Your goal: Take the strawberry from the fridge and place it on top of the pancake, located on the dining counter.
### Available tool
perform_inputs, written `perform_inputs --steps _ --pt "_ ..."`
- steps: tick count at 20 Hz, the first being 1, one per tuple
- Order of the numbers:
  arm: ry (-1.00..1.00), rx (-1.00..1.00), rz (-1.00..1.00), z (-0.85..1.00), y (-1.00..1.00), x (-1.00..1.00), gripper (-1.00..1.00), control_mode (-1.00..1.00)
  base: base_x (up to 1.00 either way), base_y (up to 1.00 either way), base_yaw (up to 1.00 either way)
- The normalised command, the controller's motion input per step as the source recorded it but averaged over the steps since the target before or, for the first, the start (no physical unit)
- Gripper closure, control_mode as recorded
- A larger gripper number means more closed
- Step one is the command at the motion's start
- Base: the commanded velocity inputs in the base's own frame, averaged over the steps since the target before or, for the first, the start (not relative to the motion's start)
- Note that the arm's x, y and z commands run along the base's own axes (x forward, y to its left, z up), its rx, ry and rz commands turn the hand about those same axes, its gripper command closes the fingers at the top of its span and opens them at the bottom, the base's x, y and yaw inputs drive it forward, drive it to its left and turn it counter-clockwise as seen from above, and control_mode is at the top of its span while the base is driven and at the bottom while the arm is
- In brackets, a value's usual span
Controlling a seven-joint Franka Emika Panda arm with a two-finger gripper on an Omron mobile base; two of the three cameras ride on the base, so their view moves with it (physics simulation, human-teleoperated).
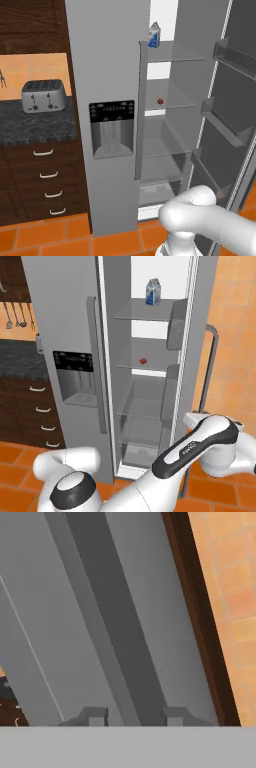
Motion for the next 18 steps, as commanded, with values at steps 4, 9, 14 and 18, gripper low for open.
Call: perform_inputs --steps 4,9,14,18 --pt "-0.09 0.00 0.00 0.11 0.44 -0.78 -1.00 -1.00 0.00 0.00 0.00" --pt "-0.01 0.01 0.00 0.05 -0.18 -0.34 -1.00 -1.00 0.00 0.00 0.00" --pt "0.00 0.01 -0.02 0.24 0.62 -0.99 -1.00 -1.00 0.00 0.00 0.00" --pt "0.15 0.06 -0.09 0.48 1.00 -0.59 -1.00 -1.00 0.00 0.00 0.00"
